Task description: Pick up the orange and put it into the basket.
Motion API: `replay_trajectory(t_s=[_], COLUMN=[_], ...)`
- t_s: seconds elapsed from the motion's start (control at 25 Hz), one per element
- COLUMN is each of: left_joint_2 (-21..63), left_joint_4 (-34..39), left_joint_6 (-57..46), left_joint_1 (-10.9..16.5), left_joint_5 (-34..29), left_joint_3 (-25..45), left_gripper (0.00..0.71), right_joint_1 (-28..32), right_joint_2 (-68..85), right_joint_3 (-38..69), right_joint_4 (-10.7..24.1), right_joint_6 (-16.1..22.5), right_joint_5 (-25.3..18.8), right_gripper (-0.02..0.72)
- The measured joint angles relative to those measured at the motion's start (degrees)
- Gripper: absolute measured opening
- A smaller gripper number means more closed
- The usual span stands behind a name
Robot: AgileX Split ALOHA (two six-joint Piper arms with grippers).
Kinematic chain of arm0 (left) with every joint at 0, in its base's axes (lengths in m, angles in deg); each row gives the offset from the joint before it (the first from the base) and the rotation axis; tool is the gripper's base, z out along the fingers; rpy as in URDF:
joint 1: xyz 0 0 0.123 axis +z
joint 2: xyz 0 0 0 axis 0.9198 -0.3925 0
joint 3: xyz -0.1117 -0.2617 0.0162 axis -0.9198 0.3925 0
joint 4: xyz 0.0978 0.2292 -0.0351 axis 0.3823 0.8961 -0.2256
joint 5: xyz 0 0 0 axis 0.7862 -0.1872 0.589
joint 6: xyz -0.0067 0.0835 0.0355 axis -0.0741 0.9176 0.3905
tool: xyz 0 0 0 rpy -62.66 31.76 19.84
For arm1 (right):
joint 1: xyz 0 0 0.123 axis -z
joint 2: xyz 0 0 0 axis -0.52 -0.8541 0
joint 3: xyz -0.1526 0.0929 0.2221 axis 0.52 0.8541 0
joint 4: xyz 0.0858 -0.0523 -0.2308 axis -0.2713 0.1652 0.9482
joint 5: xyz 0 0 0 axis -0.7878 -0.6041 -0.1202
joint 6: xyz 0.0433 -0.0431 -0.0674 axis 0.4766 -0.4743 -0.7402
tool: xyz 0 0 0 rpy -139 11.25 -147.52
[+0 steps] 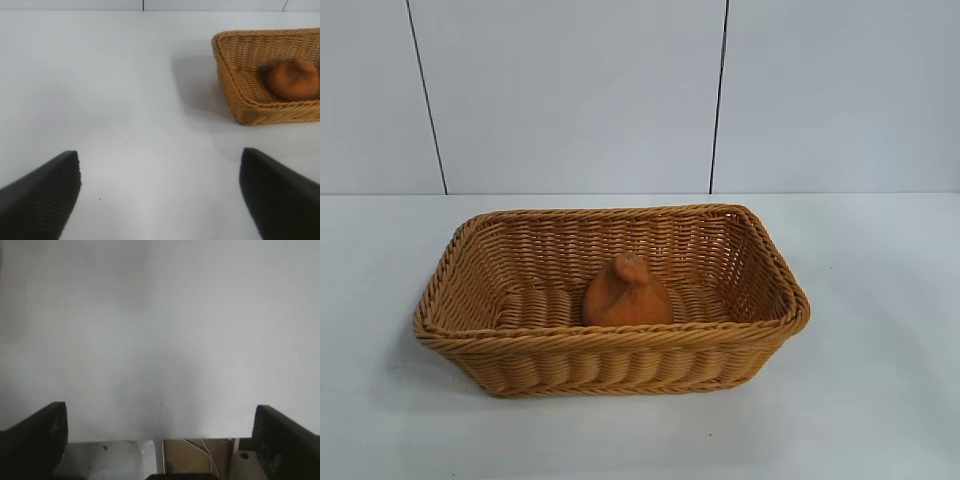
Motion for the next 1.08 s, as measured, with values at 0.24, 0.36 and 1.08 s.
replay_trajectory(t_s=[0.24, 0.36, 1.08], left_joint_2=[0.0, 0.0, 0.0], left_joint_4=[0.0, 0.0, 0.0], left_joint_6=[0.0, 0.0, 0.0], left_joint_1=[0.0, 0.0, 0.0], left_joint_5=[0.0, 0.0, 0.0], left_joint_3=[0.0, 0.0, 0.0], left_gripper=[0.615, 0.615, 0.615], right_joint_1=[0.0, 0.0, 0.0], right_joint_2=[21.7, 33.1, 67.0], right_joint_3=[12.7, 18.1, 21.6], right_joint_4=[0.0, 0.0, 0.4], right_joint_6=[0.0, 0.0, 0.1], right_joint_5=[2.7, 4.2, 11.1], right_gripper=[0.694, 0.694, 0.694])
